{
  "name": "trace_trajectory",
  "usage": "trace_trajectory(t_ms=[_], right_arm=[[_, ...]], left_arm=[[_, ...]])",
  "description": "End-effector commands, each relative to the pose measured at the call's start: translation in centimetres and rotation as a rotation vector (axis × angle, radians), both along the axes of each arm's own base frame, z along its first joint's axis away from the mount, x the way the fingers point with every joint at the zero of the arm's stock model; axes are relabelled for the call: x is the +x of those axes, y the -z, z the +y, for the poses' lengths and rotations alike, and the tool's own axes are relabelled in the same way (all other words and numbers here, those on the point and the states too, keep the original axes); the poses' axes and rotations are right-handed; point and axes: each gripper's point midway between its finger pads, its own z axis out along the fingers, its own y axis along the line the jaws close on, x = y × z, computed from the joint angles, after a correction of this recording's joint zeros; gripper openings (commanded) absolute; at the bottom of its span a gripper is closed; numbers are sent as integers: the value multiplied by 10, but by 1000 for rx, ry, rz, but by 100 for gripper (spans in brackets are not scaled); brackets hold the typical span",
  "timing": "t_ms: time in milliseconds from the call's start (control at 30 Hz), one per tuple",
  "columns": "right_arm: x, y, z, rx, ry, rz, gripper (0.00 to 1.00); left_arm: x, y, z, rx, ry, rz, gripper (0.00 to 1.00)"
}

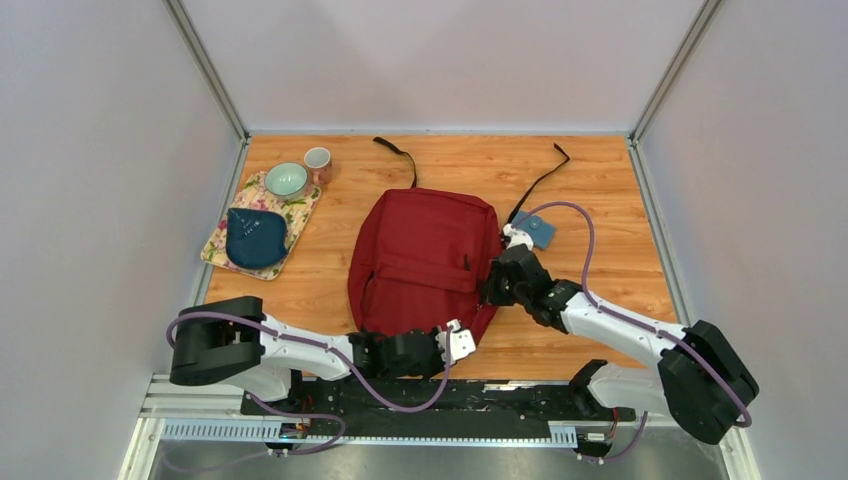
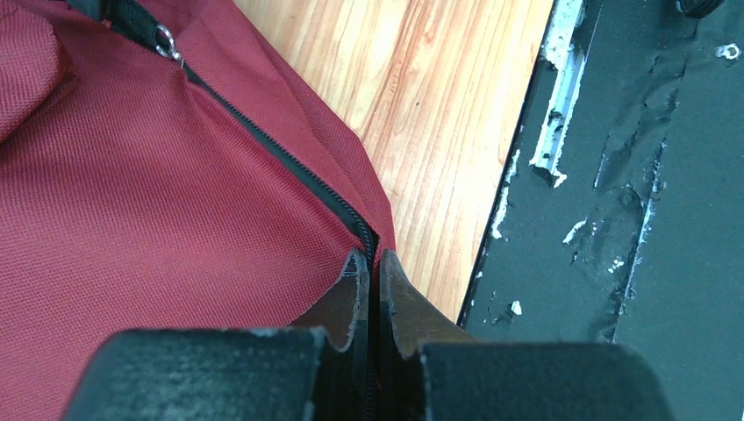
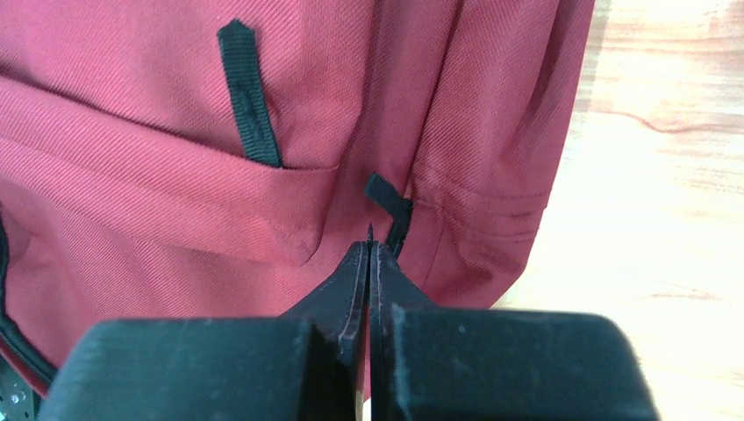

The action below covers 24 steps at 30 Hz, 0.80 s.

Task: Pack the student bag
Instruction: Zip the student bag at the center of the board.

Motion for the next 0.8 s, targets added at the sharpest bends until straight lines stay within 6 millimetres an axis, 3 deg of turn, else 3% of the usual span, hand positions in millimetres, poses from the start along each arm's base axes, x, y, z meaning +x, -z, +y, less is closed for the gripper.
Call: trace_trajectory(t_ms=[0,167,333,467,600,767], right_arm=[[49,-36,0,10,66,-171,0],[63,-36,-7,8,95,-177,0],[76,-51,-10,29,106,-201,0],[68,-57,-1,61,43,-200,0],[67,-49,-17,12,85,-198,0],[71,-62,-21,42,99,-219,0]], left_arm=[[-22,12,14,28,54,89,0],[-25,12,19,24,52,111,0],[-30,16,24,28,50,134,0],[-25,7,20,-6,43,107,0],[-22,4,19,-9,30,92,0],[-23,5,18,-9,28,107,0]])
